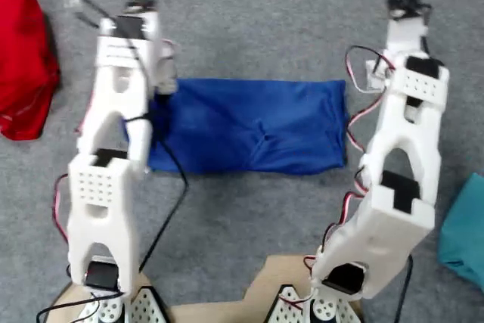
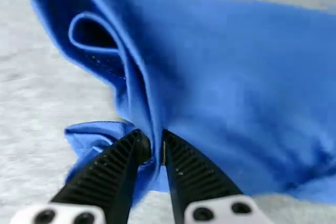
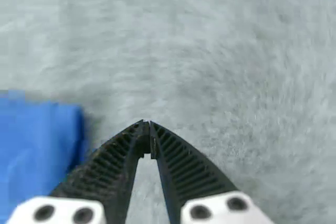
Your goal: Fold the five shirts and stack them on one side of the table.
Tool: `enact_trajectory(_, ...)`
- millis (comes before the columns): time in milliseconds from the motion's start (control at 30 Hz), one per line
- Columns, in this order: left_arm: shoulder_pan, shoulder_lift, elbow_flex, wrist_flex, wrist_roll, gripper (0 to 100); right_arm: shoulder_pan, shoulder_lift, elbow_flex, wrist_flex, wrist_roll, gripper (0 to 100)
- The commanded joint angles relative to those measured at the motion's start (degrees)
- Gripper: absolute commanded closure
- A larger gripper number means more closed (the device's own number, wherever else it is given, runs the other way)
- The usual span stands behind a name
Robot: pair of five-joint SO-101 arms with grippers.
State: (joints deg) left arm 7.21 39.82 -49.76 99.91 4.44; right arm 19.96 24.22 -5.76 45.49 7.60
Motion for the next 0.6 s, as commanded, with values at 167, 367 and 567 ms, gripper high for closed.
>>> enact_trajectory(167,15.82,-3.47,-3.87,-0.18,2.90,98,7.60,3.74,-2.68,-5.01,-4.57,99.0)
enact_trajectory(367,20.04,-3.38,-10.55,-3.34,5.89,98,11.47,4.62,-3.21,-6.07,-4.48,99.0)
enact_trajectory(567,24.00,-3.38,-13.45,-8.44,9.05,98,12.53,6.90,-6.55,-5.80,-2.81,99.0)
